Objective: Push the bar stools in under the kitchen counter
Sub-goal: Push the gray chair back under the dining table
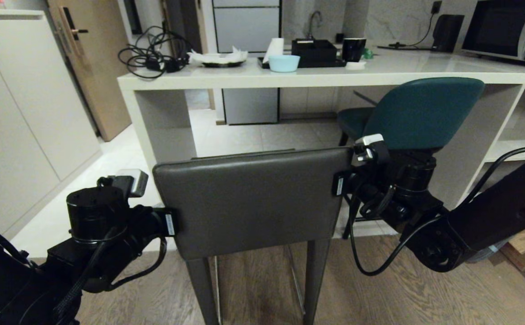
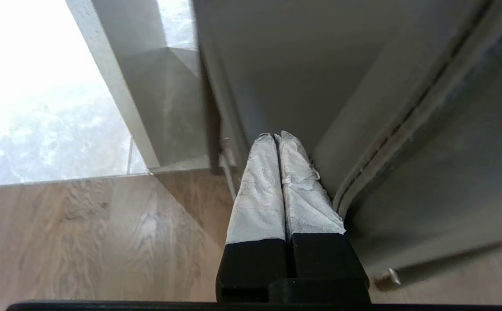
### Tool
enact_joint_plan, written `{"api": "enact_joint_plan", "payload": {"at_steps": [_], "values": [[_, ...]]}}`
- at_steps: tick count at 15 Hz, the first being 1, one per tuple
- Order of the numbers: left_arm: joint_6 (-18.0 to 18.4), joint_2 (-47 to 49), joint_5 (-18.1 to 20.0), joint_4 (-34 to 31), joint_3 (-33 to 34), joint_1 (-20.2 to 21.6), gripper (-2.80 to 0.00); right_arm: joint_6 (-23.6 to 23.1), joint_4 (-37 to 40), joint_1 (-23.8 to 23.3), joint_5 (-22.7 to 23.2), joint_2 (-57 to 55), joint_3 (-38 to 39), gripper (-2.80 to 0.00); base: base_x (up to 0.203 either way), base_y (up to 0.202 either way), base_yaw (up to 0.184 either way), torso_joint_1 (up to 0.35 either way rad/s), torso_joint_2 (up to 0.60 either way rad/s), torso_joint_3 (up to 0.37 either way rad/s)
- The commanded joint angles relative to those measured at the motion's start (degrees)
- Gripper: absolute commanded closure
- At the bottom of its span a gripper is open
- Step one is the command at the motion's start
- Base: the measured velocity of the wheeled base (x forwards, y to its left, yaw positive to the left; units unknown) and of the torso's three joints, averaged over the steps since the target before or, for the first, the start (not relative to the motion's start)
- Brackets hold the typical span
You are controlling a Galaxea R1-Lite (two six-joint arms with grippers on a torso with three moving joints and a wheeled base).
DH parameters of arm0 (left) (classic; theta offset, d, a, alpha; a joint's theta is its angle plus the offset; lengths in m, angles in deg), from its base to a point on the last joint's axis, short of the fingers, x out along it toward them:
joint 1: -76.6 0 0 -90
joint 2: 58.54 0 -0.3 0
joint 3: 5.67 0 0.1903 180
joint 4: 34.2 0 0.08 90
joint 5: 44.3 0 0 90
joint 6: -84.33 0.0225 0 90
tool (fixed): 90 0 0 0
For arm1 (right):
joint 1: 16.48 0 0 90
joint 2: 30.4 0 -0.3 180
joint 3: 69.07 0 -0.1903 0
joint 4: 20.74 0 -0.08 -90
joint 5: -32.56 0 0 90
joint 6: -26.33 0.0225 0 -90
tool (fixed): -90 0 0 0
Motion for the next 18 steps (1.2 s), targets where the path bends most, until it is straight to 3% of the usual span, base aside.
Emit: {"api": "enact_joint_plan", "payload": {"at_steps": [1, 6, 10, 18], "values": [[1.11, 1.3, -0.66, 0.75, -2.49, 1.21, 0.0, -0.03, -1.47, -0.09, -0.14, -0.95, 1.31, 0.0, 0.0, 0.0, 0.0, 0.0, 0.0, 0.0], [2.64, 2.99, -1.62, 0.48, -5.85, 3.19, 0.0, -0.11, -4.76, 0.0, -0.16, -1.81, 2.03, 0.0, 0.0, 0.0, 0.0, 0.0, 0.0, 0.0], [6.04, 4.92, -1.63, 0.68, -8.72, 5.19, 0.0, -0.29, -4.85, 0.25, -0.16, -1.47, 2.03, 0.0, 0.0, 0.0, 0.0, 0.0, 0.0, 0.0], [6.31, 6.64, -1.51, 0.92, -9.25, 6.33, 0.0, -2.49, -7.18, 1.27, -0.33, -0.89, 3.26, 0.0, 0.0, 0.0, 0.0, 0.0, 0.0, 0.0]]}}
